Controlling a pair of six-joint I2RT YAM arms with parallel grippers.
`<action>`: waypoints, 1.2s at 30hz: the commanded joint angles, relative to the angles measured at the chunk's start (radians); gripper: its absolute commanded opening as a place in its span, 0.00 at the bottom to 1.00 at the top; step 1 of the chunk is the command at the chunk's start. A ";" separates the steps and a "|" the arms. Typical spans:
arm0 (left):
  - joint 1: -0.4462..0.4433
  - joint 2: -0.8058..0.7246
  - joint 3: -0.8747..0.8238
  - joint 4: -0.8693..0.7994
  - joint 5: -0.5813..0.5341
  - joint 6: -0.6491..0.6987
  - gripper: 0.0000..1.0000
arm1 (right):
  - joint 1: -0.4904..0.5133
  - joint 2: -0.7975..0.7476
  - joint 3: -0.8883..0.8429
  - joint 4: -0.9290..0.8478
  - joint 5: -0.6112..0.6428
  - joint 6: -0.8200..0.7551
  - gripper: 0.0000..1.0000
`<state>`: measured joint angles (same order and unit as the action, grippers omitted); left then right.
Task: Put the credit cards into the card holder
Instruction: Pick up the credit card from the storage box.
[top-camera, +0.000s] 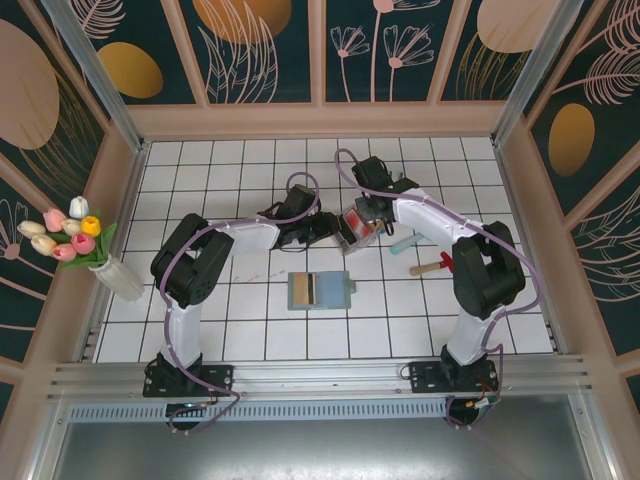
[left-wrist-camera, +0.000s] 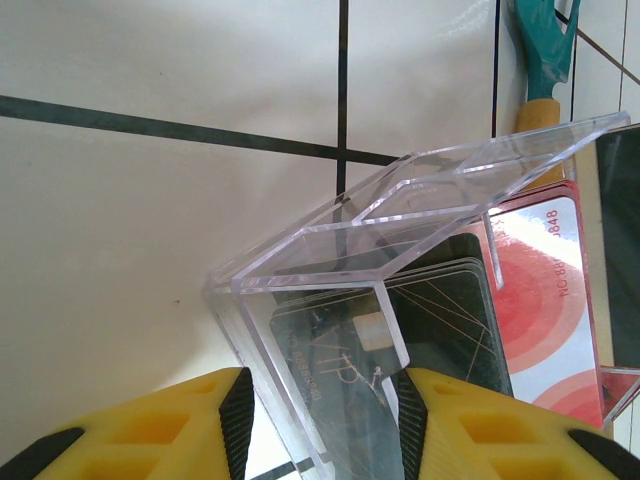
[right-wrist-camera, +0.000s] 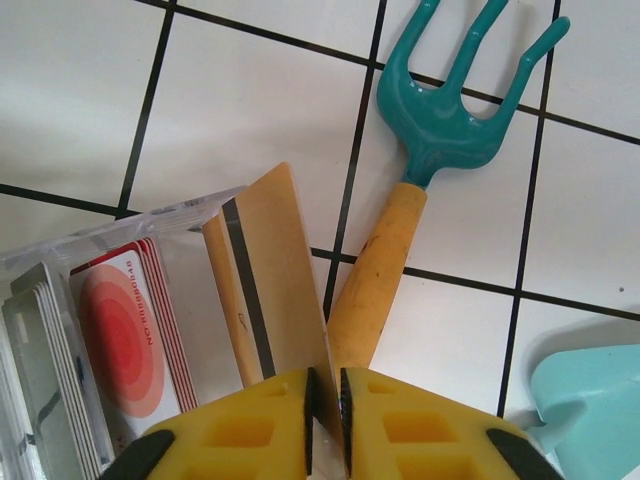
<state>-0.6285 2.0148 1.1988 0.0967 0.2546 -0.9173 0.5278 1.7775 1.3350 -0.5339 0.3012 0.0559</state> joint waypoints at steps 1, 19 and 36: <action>0.007 0.005 -0.002 -0.090 -0.025 0.027 0.44 | 0.006 -0.052 0.032 -0.040 -0.025 0.008 0.11; 0.061 -0.380 -0.271 0.337 0.186 -0.124 0.76 | -0.150 -0.478 -0.286 0.341 -0.855 0.394 0.00; 0.075 -0.279 -0.323 1.097 0.561 -0.517 0.53 | -0.158 -0.491 -0.422 0.603 -1.061 0.617 0.02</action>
<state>-0.5510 1.7187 0.8768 1.0122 0.7483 -1.3571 0.3729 1.2663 0.9203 0.0280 -0.7357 0.6479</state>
